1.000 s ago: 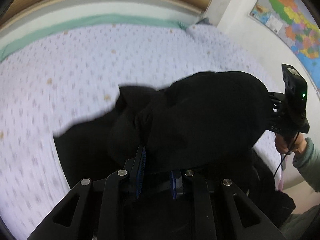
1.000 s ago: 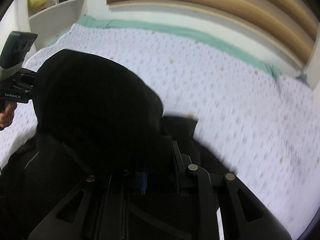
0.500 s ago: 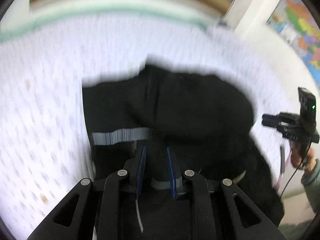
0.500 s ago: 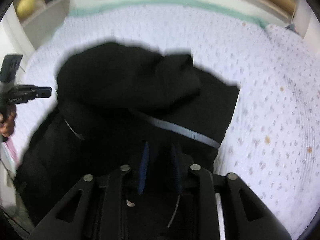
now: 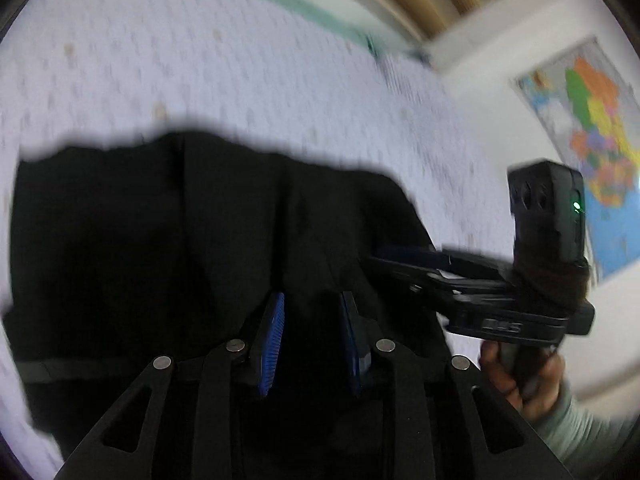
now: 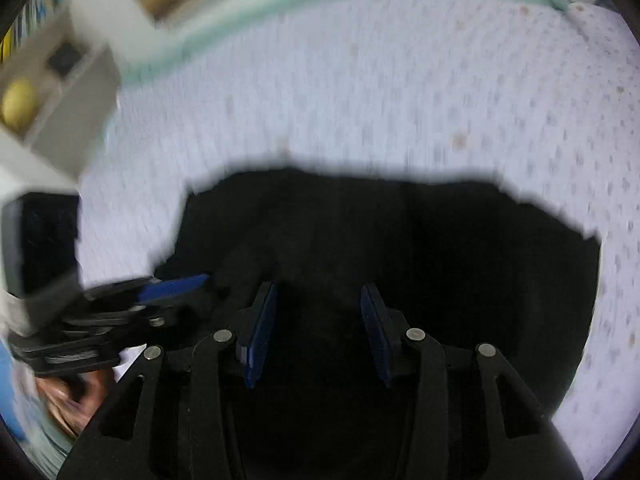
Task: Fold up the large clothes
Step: 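Lift the jacket by the hood with both grippers, raising it off the bed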
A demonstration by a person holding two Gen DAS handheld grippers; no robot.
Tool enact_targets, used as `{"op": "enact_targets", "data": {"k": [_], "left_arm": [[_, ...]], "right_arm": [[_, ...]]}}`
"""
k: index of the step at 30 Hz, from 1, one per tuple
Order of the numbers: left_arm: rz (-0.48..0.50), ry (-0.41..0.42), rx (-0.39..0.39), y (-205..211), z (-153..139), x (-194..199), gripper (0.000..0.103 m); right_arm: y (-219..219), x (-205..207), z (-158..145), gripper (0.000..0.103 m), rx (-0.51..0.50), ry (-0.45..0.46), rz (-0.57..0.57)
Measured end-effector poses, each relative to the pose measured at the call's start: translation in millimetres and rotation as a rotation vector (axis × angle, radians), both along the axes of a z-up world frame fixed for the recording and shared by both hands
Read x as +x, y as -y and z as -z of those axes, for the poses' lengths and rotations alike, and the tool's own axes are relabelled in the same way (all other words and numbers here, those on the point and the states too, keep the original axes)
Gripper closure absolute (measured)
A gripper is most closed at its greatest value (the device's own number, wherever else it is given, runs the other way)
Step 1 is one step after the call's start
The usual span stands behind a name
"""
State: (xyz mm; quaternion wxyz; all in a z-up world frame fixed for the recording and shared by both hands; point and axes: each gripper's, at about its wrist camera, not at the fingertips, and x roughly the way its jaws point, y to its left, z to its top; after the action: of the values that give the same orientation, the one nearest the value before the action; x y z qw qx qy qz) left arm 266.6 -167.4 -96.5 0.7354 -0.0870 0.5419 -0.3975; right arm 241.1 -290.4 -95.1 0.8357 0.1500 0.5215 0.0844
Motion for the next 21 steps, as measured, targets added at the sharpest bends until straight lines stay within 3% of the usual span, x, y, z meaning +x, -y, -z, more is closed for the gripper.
{"op": "enact_targets", "data": {"k": [3, 5, 8, 13, 17, 19, 21], "left_arm": [[-0.030, -0.027, 0.106, -3.1, 38.8, -21.6, 0.075], [-0.066, -0.037, 0.115, -2.4, 60.3, -23.3, 0.075], [-0.075, -0.003, 0.147, 4.9, 59.0, -25.5, 0.075], [-0.036, 0.093, 0.171, -0.7, 14.2, -45.1, 0.075], [-0.021, 0.127, 0.046, -12.5, -19.7, -68.7, 0.072], [-0.028, 0.121, -0.004, -11.5, -21.7, -75.1, 0.065], [-0.043, 0.100, 0.023, -6.6, -7.4, -72.4, 0.065]], "right_arm": [[-21.4, -40.3, 43.0, 0.056, -0.173, -0.047, -0.048], [-19.6, -54.9, 62.1, 0.057, -0.184, -0.048, -0.031], [-20.9, -56.7, 74.9, 0.057, -0.210, -0.030, 0.005], [-14.7, -68.8, 41.7, 0.052, -0.172, 0.002, 0.011], [-14.2, -104.9, -6.9, 0.049, -0.154, 0.114, -0.005], [-17.8, -115.3, -14.9, 0.049, -0.163, 0.137, -0.015], [-23.0, -114.7, -4.8, 0.049, -0.152, 0.114, -0.028]]}}
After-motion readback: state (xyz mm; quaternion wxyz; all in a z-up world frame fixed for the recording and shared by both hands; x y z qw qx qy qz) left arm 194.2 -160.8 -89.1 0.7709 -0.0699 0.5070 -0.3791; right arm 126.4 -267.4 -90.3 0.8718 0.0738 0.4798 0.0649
